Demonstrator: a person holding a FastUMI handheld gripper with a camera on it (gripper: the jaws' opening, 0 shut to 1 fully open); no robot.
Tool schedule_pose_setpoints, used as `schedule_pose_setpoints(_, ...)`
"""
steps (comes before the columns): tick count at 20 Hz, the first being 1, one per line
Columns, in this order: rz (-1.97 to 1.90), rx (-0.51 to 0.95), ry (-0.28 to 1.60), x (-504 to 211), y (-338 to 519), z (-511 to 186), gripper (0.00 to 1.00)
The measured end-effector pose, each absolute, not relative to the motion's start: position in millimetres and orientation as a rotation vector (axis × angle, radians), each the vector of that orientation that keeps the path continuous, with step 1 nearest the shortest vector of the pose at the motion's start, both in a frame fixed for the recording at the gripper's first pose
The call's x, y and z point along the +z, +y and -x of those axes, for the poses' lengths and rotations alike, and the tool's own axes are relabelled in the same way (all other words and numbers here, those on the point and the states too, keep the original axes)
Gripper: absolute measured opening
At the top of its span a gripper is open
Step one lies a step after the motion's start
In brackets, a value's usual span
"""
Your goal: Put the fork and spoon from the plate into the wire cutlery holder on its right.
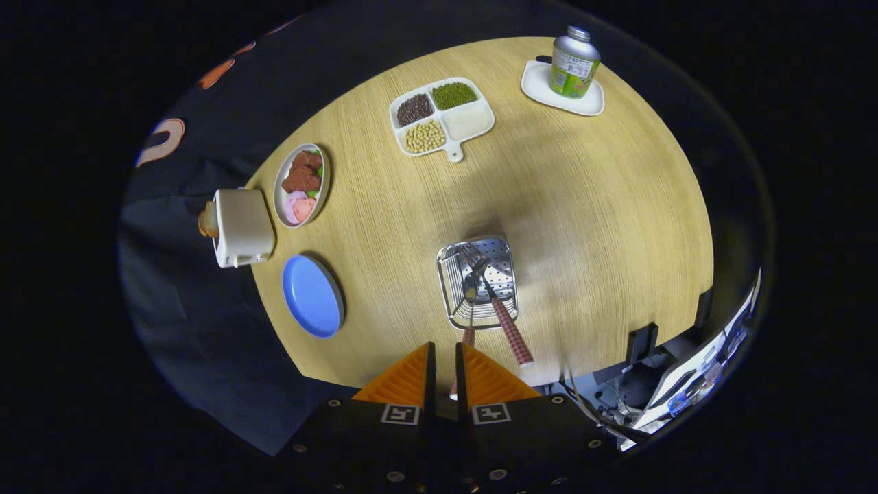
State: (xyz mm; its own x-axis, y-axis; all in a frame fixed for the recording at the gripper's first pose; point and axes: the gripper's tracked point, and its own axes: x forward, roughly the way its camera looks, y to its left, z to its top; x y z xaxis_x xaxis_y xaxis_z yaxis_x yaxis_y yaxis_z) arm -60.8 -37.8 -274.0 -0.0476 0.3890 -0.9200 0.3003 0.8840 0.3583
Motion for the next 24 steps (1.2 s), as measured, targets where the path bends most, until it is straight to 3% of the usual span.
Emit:
schedule_pose_setpoints(3, -0.546, 0.056, 1.515, -263.9, -45.0, 43.7, 0.13)
schedule_pose_setpoints(5, -0.531, 0.068, 1.404, -251.9, -48.5, 28.8, 0.17)
schedule_pose_setpoints(9, -0.5, 0.09, 1.168, -218.9, -47.0, -2.7, 0.38)
schedule_pose_setpoints(12, -0.446, 0.122, 0.986, -183.4, -45.2, -17.6, 0.67)
schedule_pose_setpoints(16, -0.418, 0.111, 0.756, -139.2, -50.2, -34.6, 0.87)
schedule_pose_setpoints(24, -0.227, 0.002, 0.245, -32.8, -75.9, -58.8, 0.92)
